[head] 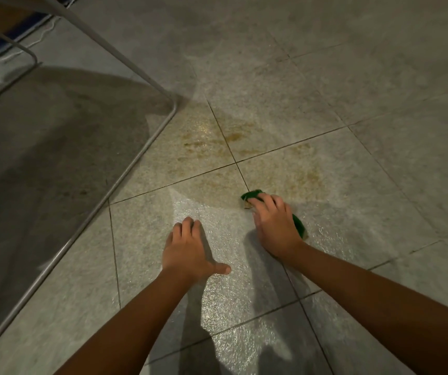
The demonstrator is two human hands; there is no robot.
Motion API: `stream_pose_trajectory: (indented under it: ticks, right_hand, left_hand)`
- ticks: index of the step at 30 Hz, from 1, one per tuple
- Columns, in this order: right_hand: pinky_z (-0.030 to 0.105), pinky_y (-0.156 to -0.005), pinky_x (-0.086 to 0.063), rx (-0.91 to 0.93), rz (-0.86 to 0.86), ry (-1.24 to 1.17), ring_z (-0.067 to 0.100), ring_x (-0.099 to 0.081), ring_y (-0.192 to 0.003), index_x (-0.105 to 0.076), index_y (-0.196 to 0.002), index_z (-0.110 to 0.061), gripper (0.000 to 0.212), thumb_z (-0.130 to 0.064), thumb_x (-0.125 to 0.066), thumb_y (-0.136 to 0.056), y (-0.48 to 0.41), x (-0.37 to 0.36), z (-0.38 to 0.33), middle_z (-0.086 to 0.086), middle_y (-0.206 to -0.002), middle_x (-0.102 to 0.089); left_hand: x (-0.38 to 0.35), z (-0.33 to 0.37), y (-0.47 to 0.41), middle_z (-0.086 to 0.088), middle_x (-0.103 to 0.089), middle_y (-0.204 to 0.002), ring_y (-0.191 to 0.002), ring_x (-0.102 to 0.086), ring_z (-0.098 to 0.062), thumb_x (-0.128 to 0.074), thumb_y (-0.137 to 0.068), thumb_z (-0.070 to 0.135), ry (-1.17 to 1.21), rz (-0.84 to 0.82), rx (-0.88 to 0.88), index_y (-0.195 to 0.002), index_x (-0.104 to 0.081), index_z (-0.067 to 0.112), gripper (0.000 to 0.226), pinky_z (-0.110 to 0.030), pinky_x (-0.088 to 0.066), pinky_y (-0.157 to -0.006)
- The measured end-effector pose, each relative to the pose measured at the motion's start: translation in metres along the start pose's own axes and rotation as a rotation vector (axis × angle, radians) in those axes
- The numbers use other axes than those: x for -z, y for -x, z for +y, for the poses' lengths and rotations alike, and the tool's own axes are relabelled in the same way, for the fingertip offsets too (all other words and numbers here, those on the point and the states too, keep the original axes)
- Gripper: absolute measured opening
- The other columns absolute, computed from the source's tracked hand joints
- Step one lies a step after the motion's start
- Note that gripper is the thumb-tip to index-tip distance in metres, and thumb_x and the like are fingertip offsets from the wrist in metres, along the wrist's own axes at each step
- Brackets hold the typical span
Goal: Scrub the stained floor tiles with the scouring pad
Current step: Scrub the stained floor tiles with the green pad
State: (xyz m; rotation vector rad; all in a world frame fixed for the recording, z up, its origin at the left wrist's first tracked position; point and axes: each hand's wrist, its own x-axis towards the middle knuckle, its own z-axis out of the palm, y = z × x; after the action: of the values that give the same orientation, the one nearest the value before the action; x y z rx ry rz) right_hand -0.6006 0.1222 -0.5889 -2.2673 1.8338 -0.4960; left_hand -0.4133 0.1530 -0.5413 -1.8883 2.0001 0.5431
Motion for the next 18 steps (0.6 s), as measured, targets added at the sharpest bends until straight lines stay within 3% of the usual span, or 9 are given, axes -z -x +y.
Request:
stream_pose_trajectory:
  ticks: [3,7,13,18]
  right_hand:
    - [0.047,-0.084,-0.043,0.06,-0.027,-0.012,0.032,-0.052,-0.103,-0.058,-0.118,-0.009,0.033,-0.011,-0.054,-0.085,0.01,0.002,0.013,0.012,-0.117,-0.058]
    - [0.039,-0.09,-0.039,0.089,-0.073,-0.023,0.025,-0.047,-0.11,-0.054,-0.121,-0.017,0.038,-0.025,-0.036,-0.088,0.05,0.012,0.041,0.006,-0.12,-0.056]
    - [0.043,-0.085,-0.042,-0.178,0.111,0.0,0.028,-0.046,-0.105,-0.059,-0.116,-0.007,0.041,-0.025,-0.035,-0.087,0.053,0.022,0.075,0.015,-0.114,-0.058]
    - [0.048,-0.084,-0.044,-0.343,0.14,0.068,0.037,-0.054,-0.099,-0.059,-0.114,-0.003,0.033,-0.007,-0.058,-0.08,0.02,0.009,0.044,0.018,-0.11,-0.059]
  left_hand:
    - [0.005,0.005,-0.003,-0.006,-0.013,-0.152,-0.14,-0.012,-0.026,-0.051,-0.061,0.085,0.031,0.09,-0.018,-0.147,-0.011,0.014,0.118,-0.039,-0.017,-0.115]
    - [0.009,0.017,-0.017,-0.006,-0.006,-0.156,-0.143,-0.005,-0.033,-0.047,-0.06,0.087,0.017,0.11,-0.047,-0.149,-0.005,0.015,0.122,-0.043,-0.013,-0.118]
    - [0.003,0.035,-0.027,-0.005,0.013,-0.158,-0.143,0.015,-0.035,-0.054,-0.063,0.081,0.122,0.008,0.022,-0.15,0.006,0.016,0.124,-0.048,-0.012,-0.116]
    - [0.002,0.035,-0.026,-0.005,0.014,-0.158,-0.143,0.015,-0.035,-0.052,-0.064,0.082,0.11,0.011,0.028,-0.15,0.007,0.016,0.124,-0.048,-0.012,-0.116]
